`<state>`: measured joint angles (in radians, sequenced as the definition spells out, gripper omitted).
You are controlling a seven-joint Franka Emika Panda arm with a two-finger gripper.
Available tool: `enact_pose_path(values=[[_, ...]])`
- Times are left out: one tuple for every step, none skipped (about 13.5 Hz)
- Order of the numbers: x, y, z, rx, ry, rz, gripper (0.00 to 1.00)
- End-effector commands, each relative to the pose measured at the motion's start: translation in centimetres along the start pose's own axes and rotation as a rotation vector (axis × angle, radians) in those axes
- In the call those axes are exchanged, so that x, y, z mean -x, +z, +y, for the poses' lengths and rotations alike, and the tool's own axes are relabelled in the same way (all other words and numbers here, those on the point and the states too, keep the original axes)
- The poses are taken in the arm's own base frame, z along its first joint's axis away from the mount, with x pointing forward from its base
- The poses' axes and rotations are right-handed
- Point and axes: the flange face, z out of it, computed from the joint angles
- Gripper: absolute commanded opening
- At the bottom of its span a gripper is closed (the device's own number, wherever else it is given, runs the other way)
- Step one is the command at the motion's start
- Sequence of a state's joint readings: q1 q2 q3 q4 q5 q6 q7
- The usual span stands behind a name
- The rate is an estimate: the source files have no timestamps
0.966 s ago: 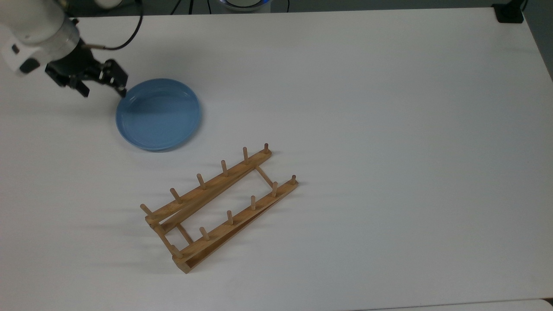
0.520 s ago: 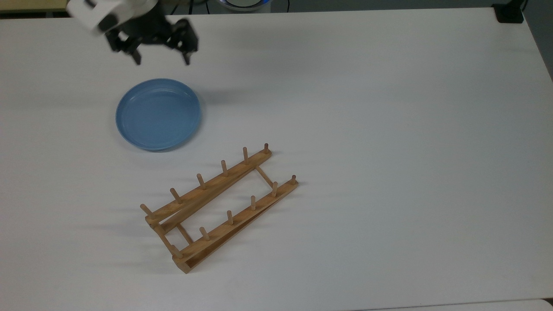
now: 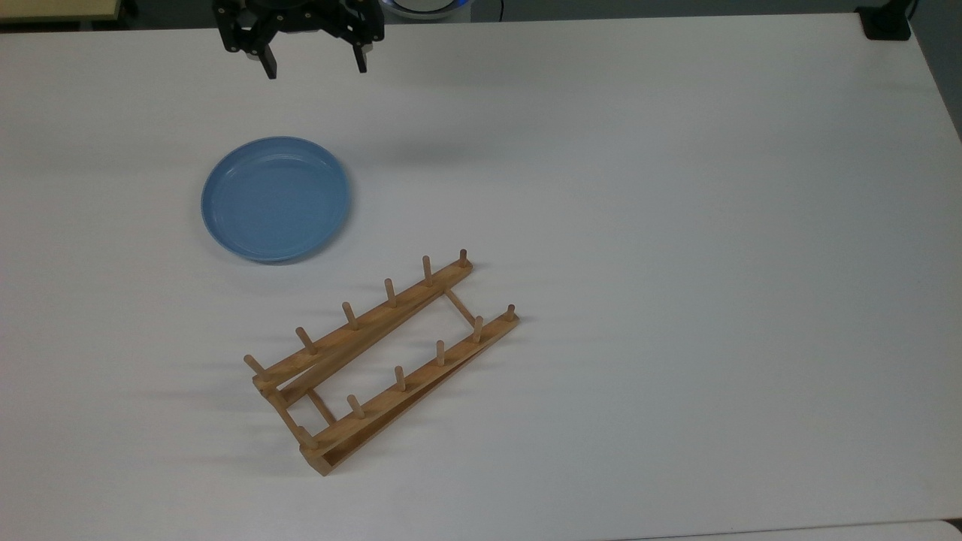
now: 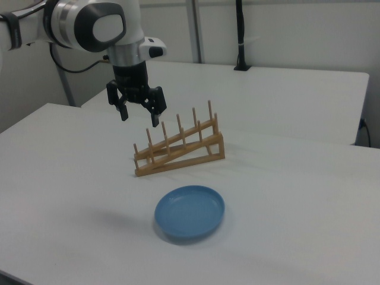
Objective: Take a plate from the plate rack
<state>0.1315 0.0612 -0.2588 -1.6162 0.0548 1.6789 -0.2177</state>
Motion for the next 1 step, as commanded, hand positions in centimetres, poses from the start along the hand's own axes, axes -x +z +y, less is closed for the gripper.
enact_pose_path(values=[[1.08, -0.08, 0.62, 0.003, 0.016, -0.015, 1.0]])
